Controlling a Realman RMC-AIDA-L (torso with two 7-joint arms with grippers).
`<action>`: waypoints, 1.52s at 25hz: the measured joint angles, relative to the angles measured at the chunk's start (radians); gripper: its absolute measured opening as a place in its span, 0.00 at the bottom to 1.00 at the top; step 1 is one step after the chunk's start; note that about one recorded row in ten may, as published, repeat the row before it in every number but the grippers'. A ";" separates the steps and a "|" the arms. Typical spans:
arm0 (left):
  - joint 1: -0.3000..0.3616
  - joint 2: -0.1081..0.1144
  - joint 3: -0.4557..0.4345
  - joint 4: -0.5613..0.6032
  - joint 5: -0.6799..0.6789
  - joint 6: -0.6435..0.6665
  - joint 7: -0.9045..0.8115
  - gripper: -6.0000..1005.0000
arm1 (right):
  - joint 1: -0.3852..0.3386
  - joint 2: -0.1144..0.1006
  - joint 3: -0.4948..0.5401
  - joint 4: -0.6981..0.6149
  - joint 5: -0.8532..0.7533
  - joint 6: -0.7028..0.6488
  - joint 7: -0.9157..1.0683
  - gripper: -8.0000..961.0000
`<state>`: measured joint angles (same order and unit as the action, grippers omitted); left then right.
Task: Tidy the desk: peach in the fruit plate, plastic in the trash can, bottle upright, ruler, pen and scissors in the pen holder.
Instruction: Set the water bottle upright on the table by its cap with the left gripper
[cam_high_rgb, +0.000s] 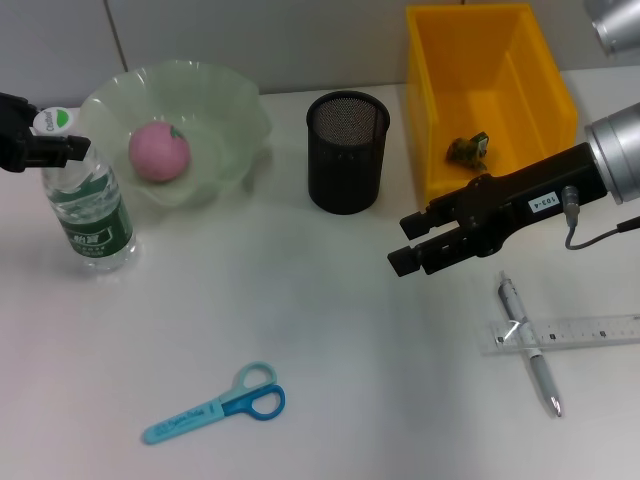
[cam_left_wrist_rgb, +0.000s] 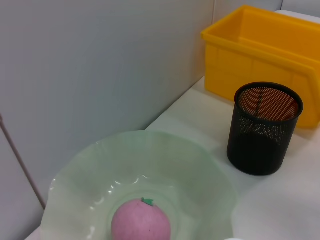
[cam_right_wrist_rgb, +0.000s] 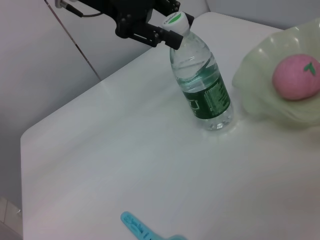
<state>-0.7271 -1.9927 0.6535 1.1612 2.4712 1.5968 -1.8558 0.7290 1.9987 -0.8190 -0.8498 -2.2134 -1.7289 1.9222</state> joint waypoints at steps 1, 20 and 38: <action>-0.001 0.000 0.000 0.000 0.000 0.000 0.000 0.60 | 0.000 0.000 0.002 0.001 0.000 0.000 -0.002 0.75; 0.002 -0.002 0.012 0.001 0.000 -0.001 0.001 0.61 | -0.002 0.000 0.003 -0.001 0.000 -0.008 -0.003 0.75; 0.000 -0.005 0.012 0.000 -0.003 -0.010 -0.020 0.63 | -0.002 0.000 0.003 0.002 0.000 -0.009 -0.003 0.75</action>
<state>-0.7273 -1.9975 0.6656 1.1612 2.4678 1.5869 -1.8755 0.7271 1.9988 -0.8161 -0.8476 -2.2135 -1.7380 1.9193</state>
